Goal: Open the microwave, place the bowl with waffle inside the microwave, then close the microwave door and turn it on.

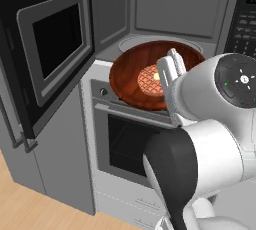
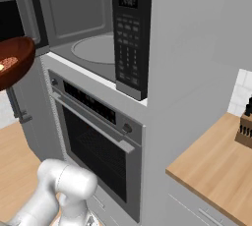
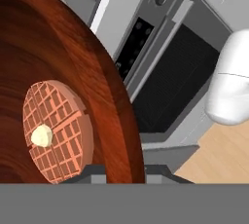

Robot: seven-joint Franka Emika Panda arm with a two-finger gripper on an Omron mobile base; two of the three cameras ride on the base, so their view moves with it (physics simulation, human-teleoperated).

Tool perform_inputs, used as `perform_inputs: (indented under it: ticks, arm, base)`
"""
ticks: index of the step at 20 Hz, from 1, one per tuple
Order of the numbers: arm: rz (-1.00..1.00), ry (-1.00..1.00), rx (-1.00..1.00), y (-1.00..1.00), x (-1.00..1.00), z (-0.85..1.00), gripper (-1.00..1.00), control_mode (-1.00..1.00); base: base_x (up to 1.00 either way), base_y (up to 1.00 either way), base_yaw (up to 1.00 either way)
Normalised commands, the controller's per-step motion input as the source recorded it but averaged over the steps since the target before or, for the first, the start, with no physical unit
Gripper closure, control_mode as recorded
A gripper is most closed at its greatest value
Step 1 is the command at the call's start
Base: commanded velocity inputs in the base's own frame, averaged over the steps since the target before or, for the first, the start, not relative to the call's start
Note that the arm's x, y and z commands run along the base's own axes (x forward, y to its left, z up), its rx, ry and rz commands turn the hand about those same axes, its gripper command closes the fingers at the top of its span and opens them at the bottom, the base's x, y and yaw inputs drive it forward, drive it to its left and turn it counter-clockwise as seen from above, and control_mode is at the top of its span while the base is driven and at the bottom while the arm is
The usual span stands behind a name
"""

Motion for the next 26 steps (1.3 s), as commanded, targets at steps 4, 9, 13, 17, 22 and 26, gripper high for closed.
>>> perform_inputs:
  ticks: [4, 9, 13, 17, 22, 26]
  arm:
    - [-0.09, -0.05, 0.0, -0.09, 0.49, 0.02, 1.0, -1.0]
    - [-0.04, -0.07, 0.0, -0.22, 0.51, 0.0, 1.0, -1.0]
    - [-0.05, 0.0, 0.0, -0.22, 0.57, 0.01, 1.0, -1.0]
    - [-0.08, 0.0, 0.0, -0.11, 0.59, 0.2, 1.0, -1.0]
    - [-0.11, 0.0, 0.0, -0.05, 0.56, 0.23, 1.0, -1.0]
    - [-0.14, 0.0, 0.0, -0.18, 0.58, 0.02, 1.0, -1.0]
  base:
    - [0.0, 0.0, 0.0]
    - [0.0, 0.0, 0.0]
    - [0.0, 0.0, 0.0]
    - [0.0, 0.0, 0.0]
    - [0.0, 0.0, 0.0]
    - [0.0, 0.0, 0.0]
